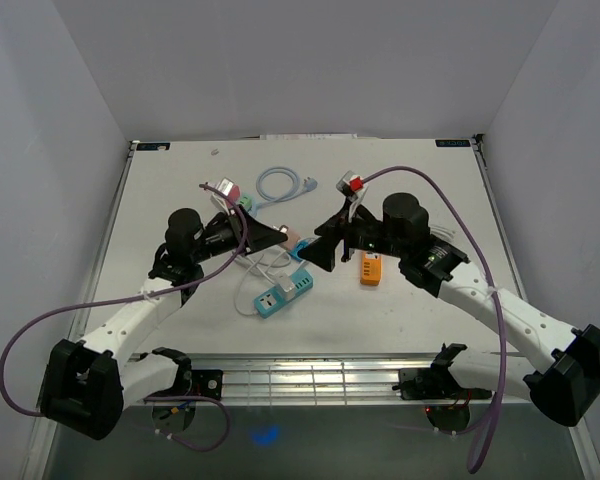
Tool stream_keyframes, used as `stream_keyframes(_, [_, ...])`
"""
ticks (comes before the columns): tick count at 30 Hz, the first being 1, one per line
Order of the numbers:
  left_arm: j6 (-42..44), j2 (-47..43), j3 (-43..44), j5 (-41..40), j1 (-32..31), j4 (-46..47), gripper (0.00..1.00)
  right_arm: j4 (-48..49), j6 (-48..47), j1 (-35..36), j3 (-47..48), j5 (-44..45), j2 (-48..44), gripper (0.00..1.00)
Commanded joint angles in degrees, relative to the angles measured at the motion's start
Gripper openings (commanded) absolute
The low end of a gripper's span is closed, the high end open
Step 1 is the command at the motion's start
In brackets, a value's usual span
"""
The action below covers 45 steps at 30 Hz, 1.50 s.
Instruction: Insert the plug
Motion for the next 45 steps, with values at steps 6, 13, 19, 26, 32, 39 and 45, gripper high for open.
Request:
stream_keyframes(6, [-9.2,-9.1,-3.3,-3.4,0.1,16.0,0.0,11.6,17.6,-0.6,-1.3,-1.5,-0.8,0.74])
stream_keyframes(13, [-16.0,-9.8,-7.0,-4.7,0.1,23.7,0.0,28.5,30.3,-0.6,-9.2,1.9,-2.2,0.63])
stream_keyframes(19, [-16.4,-10.1,-8.0,-5.0,0.1,25.6,0.0,34.3,35.1,-0.6,-8.9,1.3,-0.4,0.67])
stream_keyframes(26, [-17.3,-10.3,-8.9,-5.0,0.1,27.3,0.0,37.7,38.5,-0.6,-7.5,-0.9,3.9,0.62])
stream_keyframes(32, [-17.2,-10.3,-9.3,-4.9,0.0,27.6,0.0,40.6,40.1,-0.4,-8.1,-0.7,4.9,0.6])
stream_keyframes(39, [-17.7,-9.7,-10.1,-5.3,0.1,28.4,0.0,41.6,41.3,0.1,-7.0,-2.5,7.1,0.55])
stream_keyframes(45, [-17.7,-9.1,-9.9,-5.5,0.1,28.5,0.0,43.9,43.0,0.7,-8.1,-2.9,8.4,0.52])
